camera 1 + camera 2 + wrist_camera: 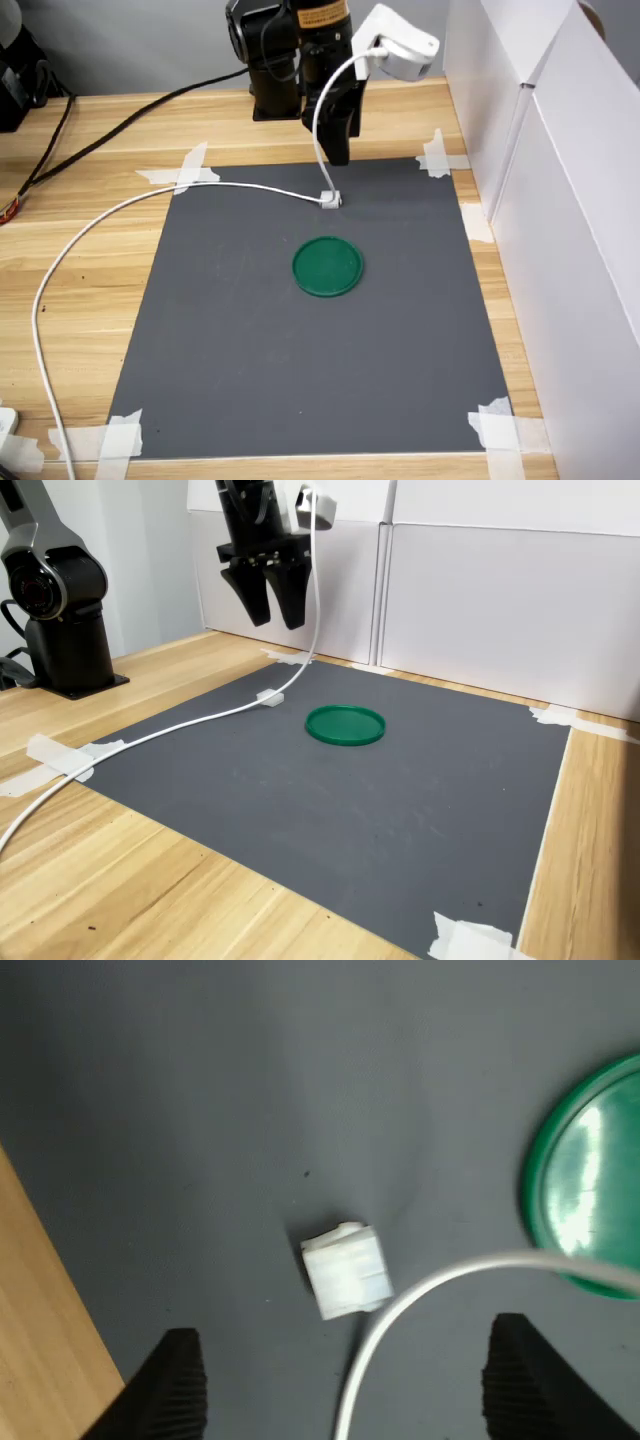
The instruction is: Grasp a white terminal and put it in the green lid.
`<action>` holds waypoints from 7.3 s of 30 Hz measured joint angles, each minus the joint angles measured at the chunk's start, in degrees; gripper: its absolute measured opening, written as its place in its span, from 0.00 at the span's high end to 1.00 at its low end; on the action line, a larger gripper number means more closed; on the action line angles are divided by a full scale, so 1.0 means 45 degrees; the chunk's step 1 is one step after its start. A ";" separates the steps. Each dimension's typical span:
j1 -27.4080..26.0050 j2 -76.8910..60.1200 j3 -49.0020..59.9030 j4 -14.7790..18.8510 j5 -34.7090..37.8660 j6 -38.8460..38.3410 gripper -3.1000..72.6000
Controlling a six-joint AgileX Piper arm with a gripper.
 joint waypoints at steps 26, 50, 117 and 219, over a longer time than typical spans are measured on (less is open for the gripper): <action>0.0000 0.2034 0.0402 -0.0956 -0.1316 0.1600 0.06; 0.0000 0.3338 0.0414 -0.1202 -0.1797 0.1966 0.06; -0.3066 0.3490 -0.5635 0.0375 0.1826 0.2070 0.60; -0.2794 -1.2145 0.2123 -0.5228 -0.3175 1.3934 0.98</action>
